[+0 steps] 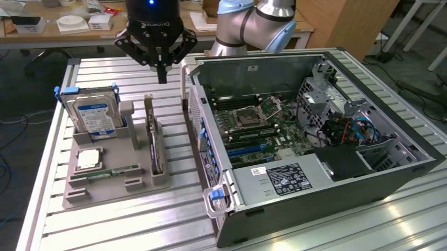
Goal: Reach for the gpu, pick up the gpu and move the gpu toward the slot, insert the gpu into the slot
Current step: 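Reach for the gpu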
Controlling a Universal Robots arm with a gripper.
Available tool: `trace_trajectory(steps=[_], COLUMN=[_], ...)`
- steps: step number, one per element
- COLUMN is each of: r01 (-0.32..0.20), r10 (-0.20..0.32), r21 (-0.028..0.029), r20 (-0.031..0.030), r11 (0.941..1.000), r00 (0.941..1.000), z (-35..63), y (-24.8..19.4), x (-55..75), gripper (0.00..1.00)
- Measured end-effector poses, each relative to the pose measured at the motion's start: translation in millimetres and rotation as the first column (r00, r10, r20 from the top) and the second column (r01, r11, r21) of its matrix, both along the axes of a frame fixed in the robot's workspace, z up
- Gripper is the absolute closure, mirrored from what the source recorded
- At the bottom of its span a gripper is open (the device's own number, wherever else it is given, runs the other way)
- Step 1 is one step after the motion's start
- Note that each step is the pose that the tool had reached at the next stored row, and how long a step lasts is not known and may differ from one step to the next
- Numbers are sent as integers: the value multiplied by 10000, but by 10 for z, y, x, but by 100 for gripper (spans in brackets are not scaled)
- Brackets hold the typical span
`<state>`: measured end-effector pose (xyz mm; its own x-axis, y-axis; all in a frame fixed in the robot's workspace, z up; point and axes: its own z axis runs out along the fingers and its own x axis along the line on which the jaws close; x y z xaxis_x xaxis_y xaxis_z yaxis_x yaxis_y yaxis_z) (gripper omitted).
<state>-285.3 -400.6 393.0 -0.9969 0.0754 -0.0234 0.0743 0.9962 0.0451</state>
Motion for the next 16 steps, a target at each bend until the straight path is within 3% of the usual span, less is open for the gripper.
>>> trace_trajectory(steps=[16], r01=[-1], r10=[1], r21=[-1], r20=[-1], r11=[10000], r00=[10000], z=[-1], y=[-4], x=[-299], gripper=[90])
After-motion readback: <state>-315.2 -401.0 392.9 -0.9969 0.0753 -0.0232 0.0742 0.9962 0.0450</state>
